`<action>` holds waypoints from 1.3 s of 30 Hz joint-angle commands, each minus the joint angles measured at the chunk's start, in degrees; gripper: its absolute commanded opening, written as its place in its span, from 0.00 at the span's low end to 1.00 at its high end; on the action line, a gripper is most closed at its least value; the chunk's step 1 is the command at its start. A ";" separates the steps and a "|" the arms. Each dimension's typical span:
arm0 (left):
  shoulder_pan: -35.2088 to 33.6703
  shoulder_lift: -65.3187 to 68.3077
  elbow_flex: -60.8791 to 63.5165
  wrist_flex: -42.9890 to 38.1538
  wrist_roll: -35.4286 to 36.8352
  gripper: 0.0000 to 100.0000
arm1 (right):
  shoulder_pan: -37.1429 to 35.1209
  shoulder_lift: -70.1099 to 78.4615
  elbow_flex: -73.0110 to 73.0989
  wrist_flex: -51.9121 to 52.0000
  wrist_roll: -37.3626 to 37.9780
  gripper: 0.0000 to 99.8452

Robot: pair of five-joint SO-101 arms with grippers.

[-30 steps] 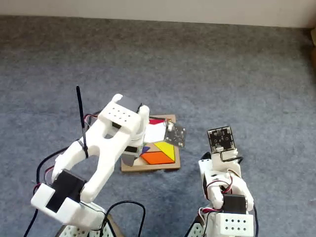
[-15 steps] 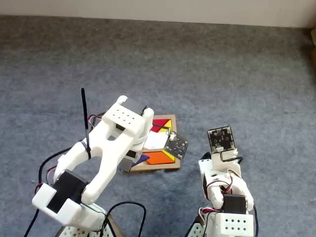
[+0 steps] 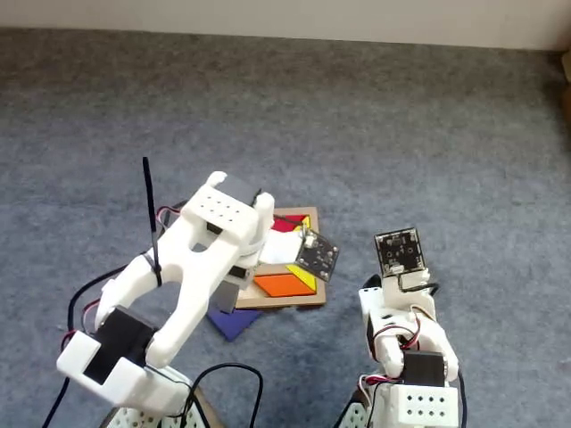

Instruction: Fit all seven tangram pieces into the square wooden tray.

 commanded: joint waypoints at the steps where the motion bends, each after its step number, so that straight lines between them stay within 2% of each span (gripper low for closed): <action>1: -2.59 -3.82 -2.77 -0.62 -5.27 0.28 | 0.66 -0.57 5.67 0.22 0.79 0.14; 4: -2.95 -6.46 -2.77 -0.44 -0.88 0.25 | 0.66 -0.57 5.67 0.22 0.79 0.14; 8: -2.42 -12.79 -0.31 6.33 5.19 0.24 | 0.66 -0.57 5.67 0.22 0.79 0.14; 11: -2.59 -19.38 4.79 8.18 11.16 0.24 | 0.66 -0.57 5.67 0.22 0.79 0.14; 15: -2.42 -24.66 16.84 2.46 16.70 0.24 | 0.66 -0.57 5.67 0.22 0.79 0.14; 21: -1.89 -24.84 30.46 -13.63 26.02 0.31 | 0.66 -0.57 5.67 0.22 0.79 0.14; 26: -0.75 -24.84 35.56 -19.96 27.16 0.32 | 0.66 -0.57 5.67 0.22 0.79 0.14; 32: -0.22 -24.75 35.47 -19.87 29.98 0.31 | 0.66 -0.57 5.67 0.22 0.79 0.14; 39: 2.07 -24.13 36.26 -18.99 29.98 0.23 | 0.66 -0.57 5.67 0.22 0.79 0.14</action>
